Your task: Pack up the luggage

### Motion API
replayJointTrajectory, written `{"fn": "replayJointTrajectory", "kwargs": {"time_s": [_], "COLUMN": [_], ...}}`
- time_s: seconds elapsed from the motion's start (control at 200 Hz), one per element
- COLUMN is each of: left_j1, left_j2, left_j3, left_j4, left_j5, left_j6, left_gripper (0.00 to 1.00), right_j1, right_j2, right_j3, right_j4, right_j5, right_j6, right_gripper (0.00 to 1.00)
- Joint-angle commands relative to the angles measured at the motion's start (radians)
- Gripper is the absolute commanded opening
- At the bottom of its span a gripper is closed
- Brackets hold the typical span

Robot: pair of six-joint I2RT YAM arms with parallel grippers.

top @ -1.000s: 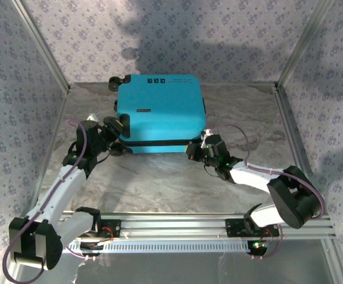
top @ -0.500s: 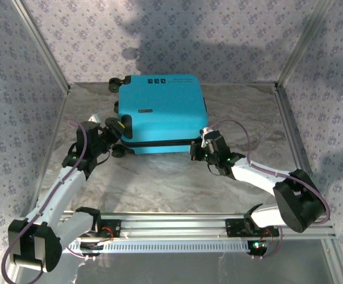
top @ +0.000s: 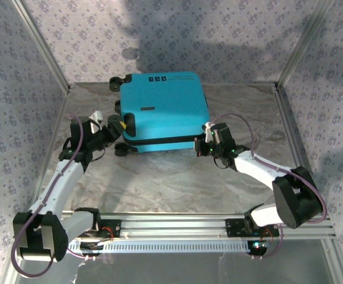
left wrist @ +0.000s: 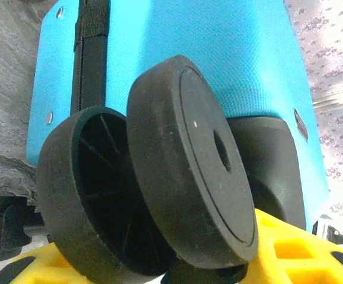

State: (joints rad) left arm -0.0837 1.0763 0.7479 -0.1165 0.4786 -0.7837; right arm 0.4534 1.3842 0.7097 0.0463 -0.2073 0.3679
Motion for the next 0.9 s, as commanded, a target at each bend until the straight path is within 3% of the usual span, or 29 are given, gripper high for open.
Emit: {"fn": "replayJointTrajectory", "kwargs": {"time_s": [0.0, 0.19, 0.51, 0.894], "left_j1": [0.053, 0.087, 0.095, 0.044], "left_j2": [0.014, 0.026, 0.017, -0.003], "left_j3": [0.053, 0.069, 0.064, 0.045], "left_j4": [-0.002, -0.004, 0.002, 0.020], "left_j5": [-0.097, -0.067, -0.037, -0.036], "left_j6": [0.180, 0.193, 0.188, 0.161], "left_gripper": [0.00, 0.00, 0.00, 0.00], "right_j1": [-0.095, -0.216, -0.204, 0.151], "right_j2": [0.018, 0.048, 0.032, 0.062], "right_j3": [0.002, -0.011, 0.003, 0.237], "right_j4": [-0.144, -0.111, -0.160, -0.304], "right_j5": [0.113, -0.204, -0.170, -0.041], "right_j6": [-0.025, -0.059, -0.101, -0.202], "right_gripper": [0.00, 0.00, 0.00, 0.00]}}
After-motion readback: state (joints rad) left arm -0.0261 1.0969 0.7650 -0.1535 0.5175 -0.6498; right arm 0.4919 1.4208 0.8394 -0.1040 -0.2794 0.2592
